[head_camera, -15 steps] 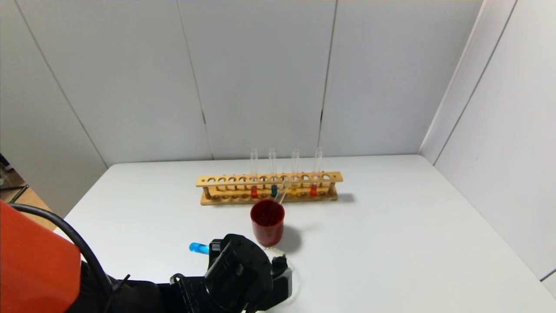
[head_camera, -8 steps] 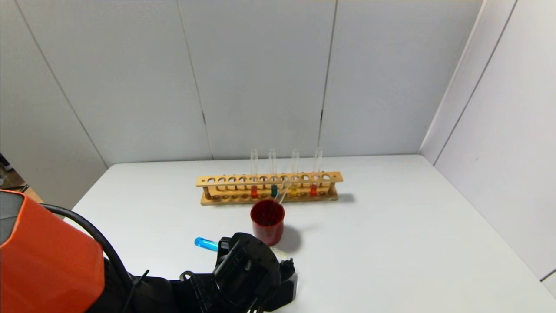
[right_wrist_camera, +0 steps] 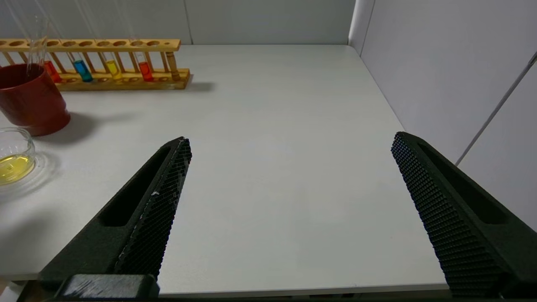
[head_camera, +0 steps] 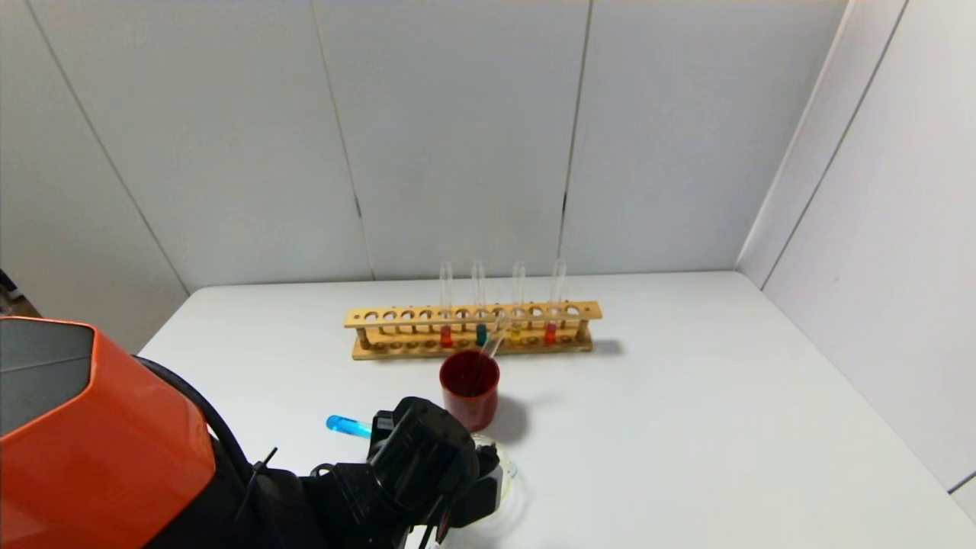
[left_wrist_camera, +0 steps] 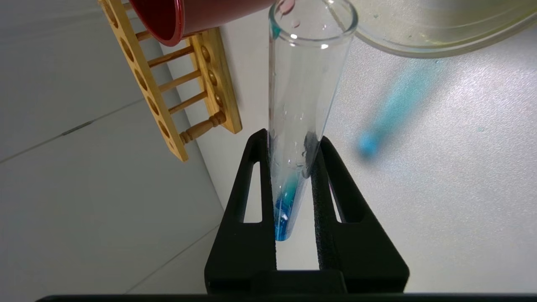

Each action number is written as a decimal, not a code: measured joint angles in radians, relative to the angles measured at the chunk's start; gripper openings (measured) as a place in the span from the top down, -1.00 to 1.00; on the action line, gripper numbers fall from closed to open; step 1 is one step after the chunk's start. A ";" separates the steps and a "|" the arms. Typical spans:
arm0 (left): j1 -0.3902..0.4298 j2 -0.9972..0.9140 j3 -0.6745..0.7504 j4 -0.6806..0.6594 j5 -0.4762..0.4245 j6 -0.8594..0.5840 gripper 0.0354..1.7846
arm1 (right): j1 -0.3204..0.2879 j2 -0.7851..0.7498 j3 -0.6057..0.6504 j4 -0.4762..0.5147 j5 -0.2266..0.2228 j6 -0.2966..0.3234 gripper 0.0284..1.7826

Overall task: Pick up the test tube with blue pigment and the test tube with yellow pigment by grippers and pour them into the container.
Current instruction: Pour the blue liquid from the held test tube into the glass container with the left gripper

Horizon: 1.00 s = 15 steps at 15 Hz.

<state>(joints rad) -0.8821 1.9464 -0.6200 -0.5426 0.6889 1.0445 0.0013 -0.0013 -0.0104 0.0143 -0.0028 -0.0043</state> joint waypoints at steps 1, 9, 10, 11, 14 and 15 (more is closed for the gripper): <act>0.005 0.002 -0.002 0.000 0.000 0.007 0.69 | 0.000 0.000 0.000 0.000 0.000 0.000 -0.95; 0.002 0.017 -0.002 0.001 0.002 0.061 0.69 | 0.000 0.000 0.000 0.000 0.000 0.000 -0.95; 0.002 0.019 -0.002 0.001 0.001 0.072 0.69 | 0.000 0.000 0.000 0.000 0.000 0.000 -0.95; 0.002 0.019 -0.002 0.001 0.002 0.079 0.69 | 0.000 0.000 0.000 0.000 -0.001 0.000 -0.95; 0.002 0.018 -0.004 0.001 0.024 0.109 0.69 | 0.000 0.000 0.000 0.000 0.000 0.000 -0.95; 0.002 0.014 -0.006 0.000 0.026 0.127 0.69 | 0.000 0.000 0.000 0.000 0.000 0.000 -0.95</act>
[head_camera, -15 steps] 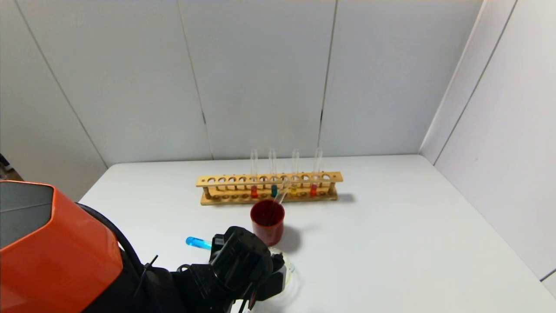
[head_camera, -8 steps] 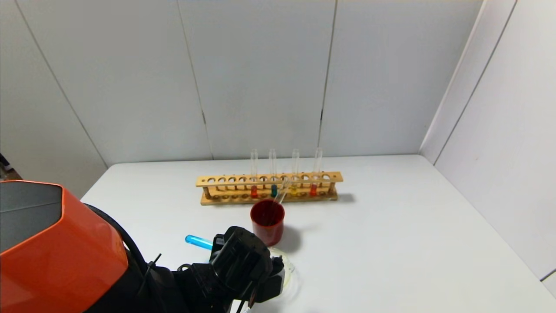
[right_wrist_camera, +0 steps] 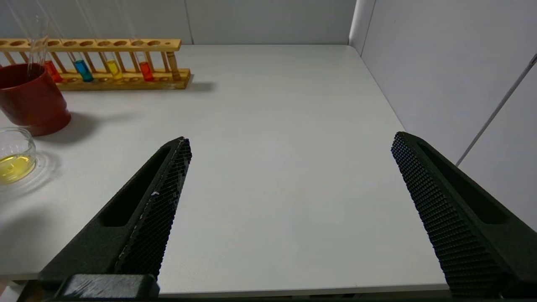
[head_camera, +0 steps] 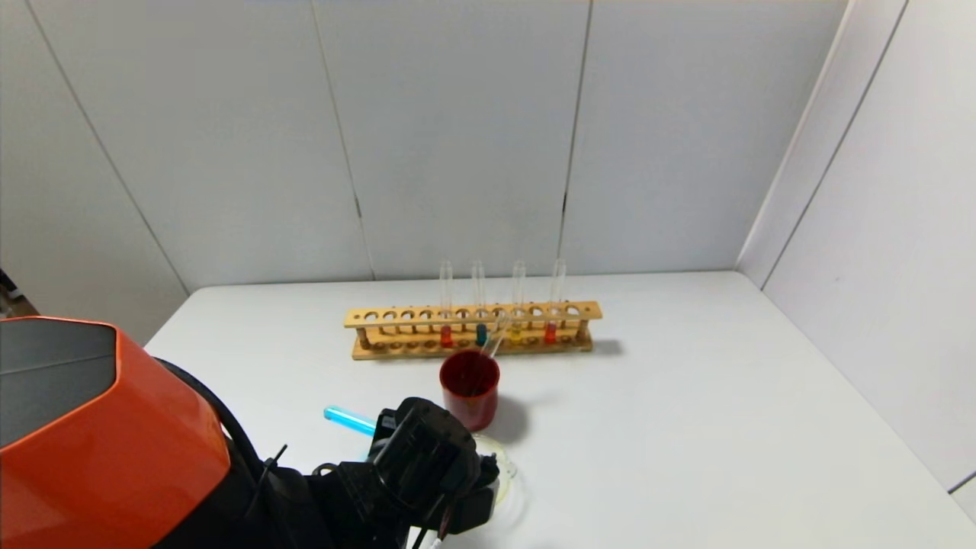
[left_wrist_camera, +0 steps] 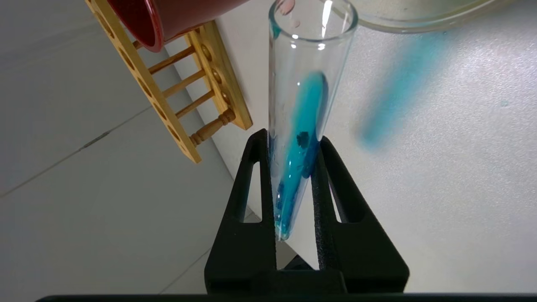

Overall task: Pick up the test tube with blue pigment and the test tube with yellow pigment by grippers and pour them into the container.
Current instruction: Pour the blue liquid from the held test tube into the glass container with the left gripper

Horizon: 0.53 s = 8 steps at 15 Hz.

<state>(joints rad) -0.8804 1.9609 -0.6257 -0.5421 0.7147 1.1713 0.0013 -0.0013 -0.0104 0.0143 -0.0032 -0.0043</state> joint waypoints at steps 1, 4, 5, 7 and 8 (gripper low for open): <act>0.000 -0.004 -0.001 -0.001 0.001 0.019 0.69 | 0.000 0.000 0.000 0.000 0.000 0.000 -0.95; -0.001 -0.009 -0.002 0.000 0.001 0.036 0.69 | 0.000 0.000 0.000 0.000 0.000 0.000 -0.95; -0.001 -0.009 -0.004 0.000 0.001 0.049 0.69 | 0.000 0.000 0.000 0.000 0.000 0.000 -0.95; 0.001 -0.004 -0.008 0.000 0.001 0.066 0.69 | 0.000 0.000 0.000 0.000 0.000 0.000 -0.95; 0.002 -0.001 -0.013 0.000 0.001 0.068 0.69 | 0.000 0.000 0.000 0.000 0.000 -0.001 -0.95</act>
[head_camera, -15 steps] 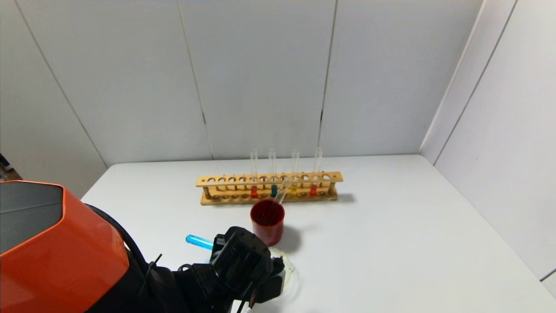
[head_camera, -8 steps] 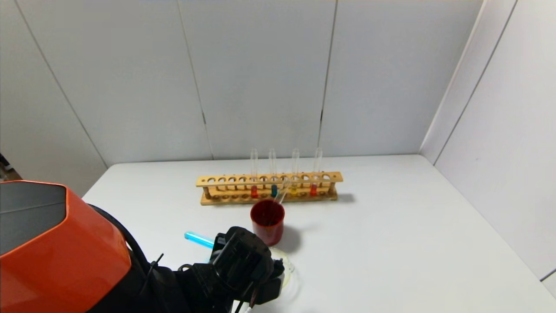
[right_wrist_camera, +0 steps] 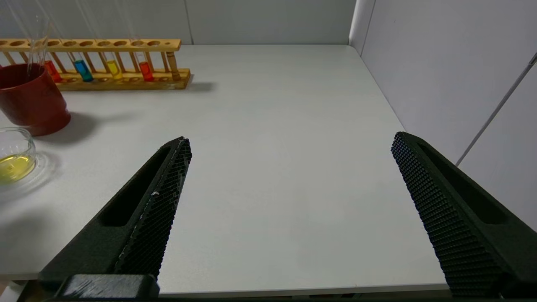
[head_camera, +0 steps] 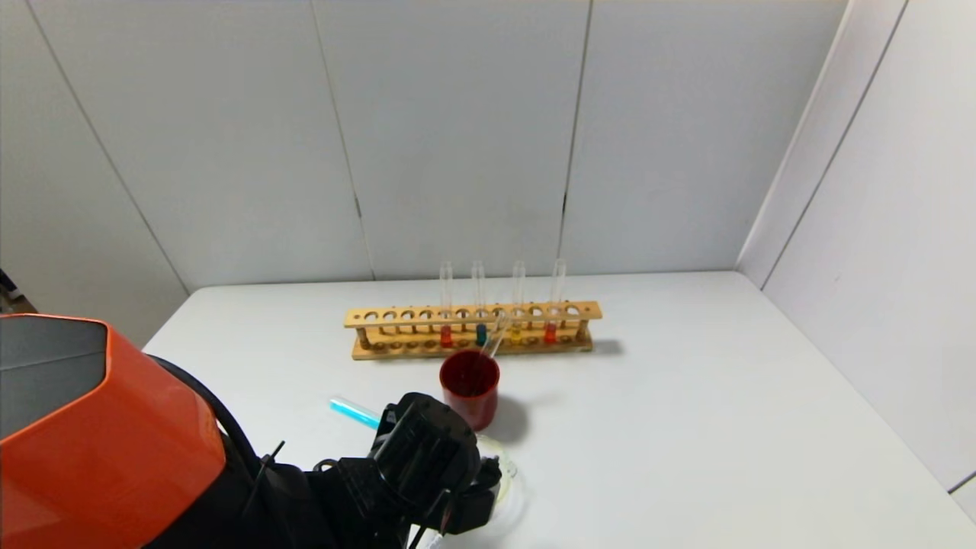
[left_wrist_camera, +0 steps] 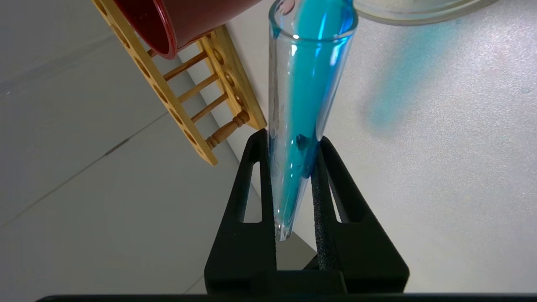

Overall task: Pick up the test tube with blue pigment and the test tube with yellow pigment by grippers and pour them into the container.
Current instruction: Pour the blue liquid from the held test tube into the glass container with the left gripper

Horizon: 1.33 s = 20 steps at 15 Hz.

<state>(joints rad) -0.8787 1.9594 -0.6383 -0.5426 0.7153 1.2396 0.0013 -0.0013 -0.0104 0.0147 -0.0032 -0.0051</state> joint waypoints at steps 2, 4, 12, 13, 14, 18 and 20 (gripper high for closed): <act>0.006 0.004 -0.017 0.000 -0.001 0.023 0.69 | 0.000 0.000 0.000 0.000 0.000 0.000 -0.95; 0.017 0.007 -0.039 0.000 -0.001 0.058 0.69 | 0.000 0.000 0.000 0.000 0.000 0.000 -0.95; 0.030 0.024 -0.051 0.001 -0.008 0.104 0.69 | 0.000 0.000 0.000 0.000 0.000 0.000 -0.95; 0.030 0.024 -0.051 0.001 -0.008 0.115 0.69 | 0.000 0.000 0.000 0.000 0.000 0.001 -0.95; 0.030 0.024 -0.051 0.001 -0.008 0.126 0.69 | 0.000 0.000 0.000 0.000 0.000 0.000 -0.95; 0.030 0.027 -0.060 0.002 -0.002 0.167 0.69 | 0.000 0.000 0.000 0.000 0.000 0.000 -0.95; 0.032 0.028 -0.062 0.003 0.002 0.173 0.69 | 0.000 0.000 0.000 0.000 0.000 0.000 -0.95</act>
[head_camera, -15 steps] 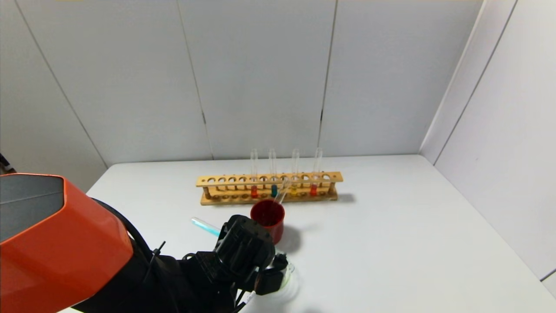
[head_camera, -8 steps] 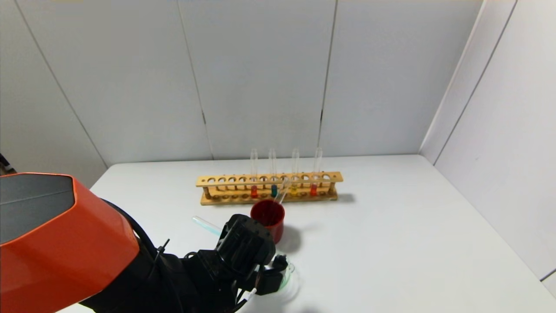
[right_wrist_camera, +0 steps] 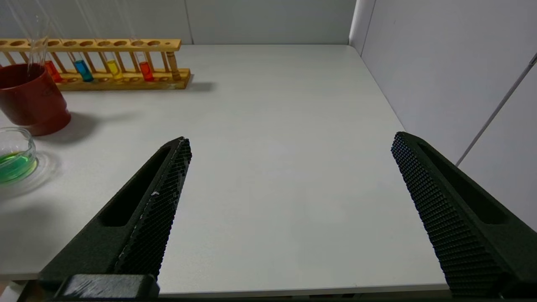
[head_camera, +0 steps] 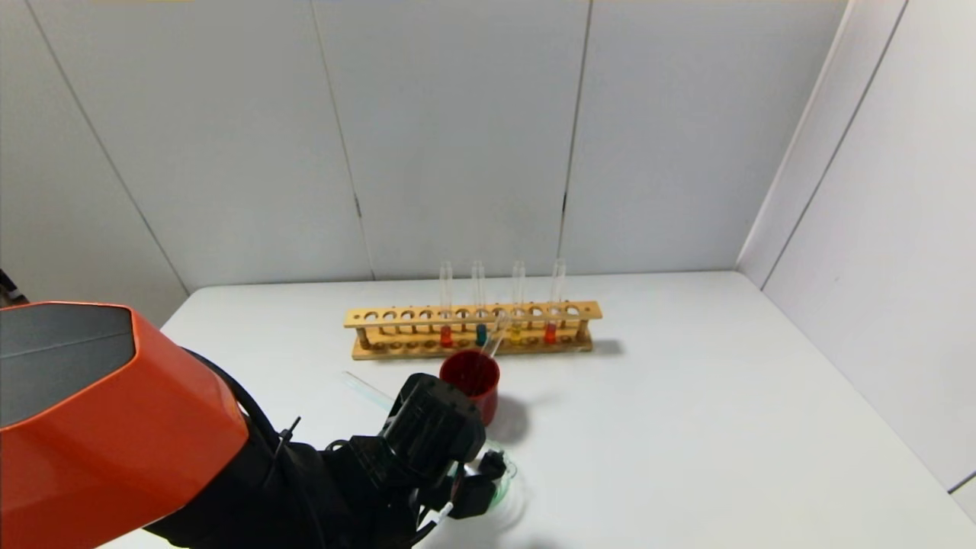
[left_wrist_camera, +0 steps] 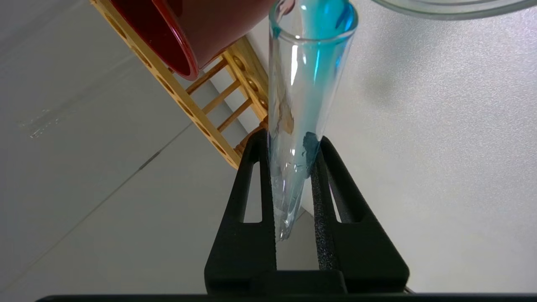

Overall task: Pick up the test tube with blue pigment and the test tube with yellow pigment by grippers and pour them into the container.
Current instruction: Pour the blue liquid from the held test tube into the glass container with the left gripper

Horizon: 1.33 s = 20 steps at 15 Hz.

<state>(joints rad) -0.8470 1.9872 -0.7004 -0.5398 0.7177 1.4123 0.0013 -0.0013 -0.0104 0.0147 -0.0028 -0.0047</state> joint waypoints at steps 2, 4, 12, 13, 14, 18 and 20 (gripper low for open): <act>0.004 -0.003 -0.003 0.000 0.001 0.023 0.69 | 0.000 0.000 0.000 0.000 0.000 0.000 -0.95; -0.001 -0.006 -0.003 0.000 0.008 0.036 0.69 | 0.000 0.000 0.000 0.000 0.000 0.000 -0.95; -0.051 -0.003 -0.019 -0.001 0.084 0.067 0.69 | 0.000 0.000 0.000 0.000 0.000 0.000 -0.95; -0.055 -0.003 -0.020 0.000 0.090 0.070 0.69 | 0.000 0.000 0.000 0.000 0.000 0.000 -0.95; -0.059 -0.003 -0.018 0.000 0.101 0.077 0.69 | 0.000 0.000 0.000 0.000 0.000 0.000 -0.95; -0.081 0.000 -0.012 0.002 0.122 0.085 0.69 | 0.000 0.000 0.000 0.000 0.000 0.000 -0.95; -0.089 0.005 -0.013 0.002 0.140 0.086 0.69 | 0.000 0.000 0.000 0.000 0.000 0.000 -0.95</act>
<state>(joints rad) -0.9357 1.9921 -0.7134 -0.5379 0.8577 1.4981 0.0013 -0.0013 -0.0104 0.0143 -0.0032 -0.0047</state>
